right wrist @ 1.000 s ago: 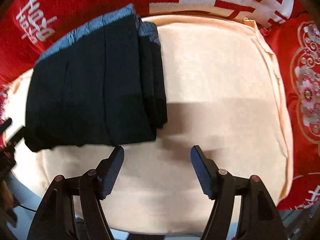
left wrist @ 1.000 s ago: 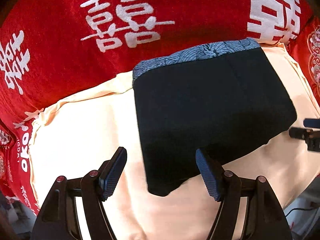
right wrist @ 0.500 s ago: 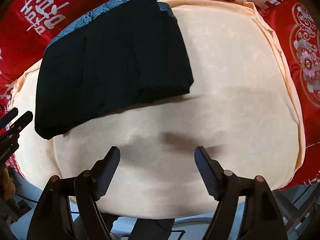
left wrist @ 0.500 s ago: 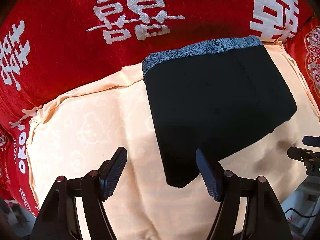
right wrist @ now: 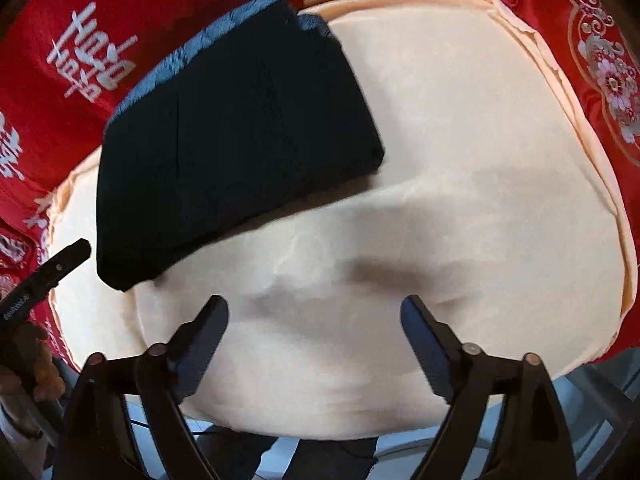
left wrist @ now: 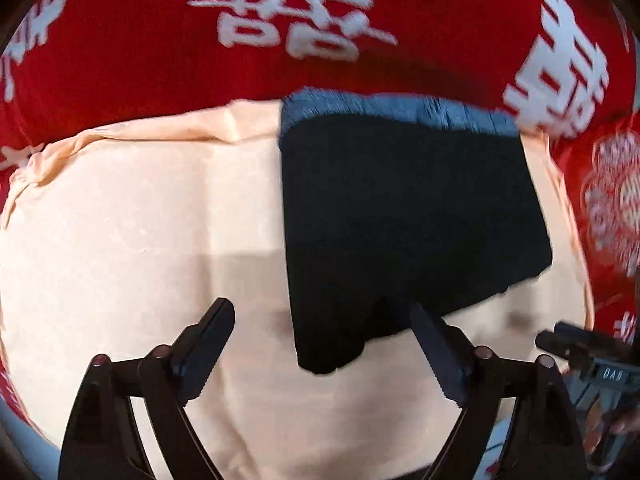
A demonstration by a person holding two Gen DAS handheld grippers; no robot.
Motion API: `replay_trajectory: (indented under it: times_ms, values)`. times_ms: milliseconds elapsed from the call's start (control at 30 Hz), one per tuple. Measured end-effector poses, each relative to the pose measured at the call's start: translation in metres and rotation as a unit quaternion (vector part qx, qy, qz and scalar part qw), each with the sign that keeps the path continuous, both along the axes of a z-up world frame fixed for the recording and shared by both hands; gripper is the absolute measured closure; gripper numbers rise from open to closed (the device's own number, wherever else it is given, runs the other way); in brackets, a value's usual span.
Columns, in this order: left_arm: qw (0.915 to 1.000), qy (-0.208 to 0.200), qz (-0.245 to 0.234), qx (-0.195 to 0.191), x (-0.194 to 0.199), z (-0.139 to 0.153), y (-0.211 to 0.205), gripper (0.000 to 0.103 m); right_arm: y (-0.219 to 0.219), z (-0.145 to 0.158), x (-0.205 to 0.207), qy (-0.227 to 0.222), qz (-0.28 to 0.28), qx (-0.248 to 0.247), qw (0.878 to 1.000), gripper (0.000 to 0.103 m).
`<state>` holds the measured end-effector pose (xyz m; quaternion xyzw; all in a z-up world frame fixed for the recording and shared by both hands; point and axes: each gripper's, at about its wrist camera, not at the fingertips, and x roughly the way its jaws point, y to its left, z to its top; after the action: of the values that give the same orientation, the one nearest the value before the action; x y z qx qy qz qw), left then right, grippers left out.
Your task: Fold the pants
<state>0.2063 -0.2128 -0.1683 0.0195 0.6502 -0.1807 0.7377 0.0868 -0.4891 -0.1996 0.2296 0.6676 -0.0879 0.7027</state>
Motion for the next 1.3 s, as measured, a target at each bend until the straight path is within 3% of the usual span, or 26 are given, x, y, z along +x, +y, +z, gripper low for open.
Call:
replay_trajectory:
  times_ms: [300, 500, 567, 733, 933, 1100, 1300]
  values:
    - [0.9982, 0.030, 0.037, 0.036, 0.015, -0.018, 0.006, 0.012, -0.024, -0.001, 0.008, -0.001, -0.011, 0.024, 1.000, 0.012]
    - [0.9959, 0.052, 0.067, 0.030, 0.029, -0.029, 0.016, 0.012, -0.035, -0.009, 0.010, -0.019, -0.022, 0.073, 0.997, 0.011]
    - [0.9943, 0.069, 0.078, 0.023, 0.034, -0.035, 0.018, 0.012, -0.039, -0.011, 0.012, -0.023, -0.027, 0.083, 0.996, 0.000]
    - [0.9933, 0.072, 0.088, 0.019, 0.041, -0.041, 0.017, 0.012, -0.051, -0.016, 0.019, -0.032, -0.036, 0.097, 0.994, 0.000]
    - [0.9938, 0.066, 0.083, 0.032, 0.055, -0.045, 0.009, 0.012, -0.071, -0.016, 0.032, -0.033, -0.027, 0.082, 0.996, 0.000]
    - [0.9945, 0.077, 0.068, 0.019, 0.069, -0.050, 0.003, 0.012, -0.088, -0.018, 0.046, -0.039, -0.029, 0.077, 0.996, 0.000]
    - [0.9954, 0.062, 0.071, 0.015, 0.086, -0.054, -0.001, 0.012, -0.100, -0.026, 0.068, -0.040, -0.002, 0.075, 0.996, 0.000]
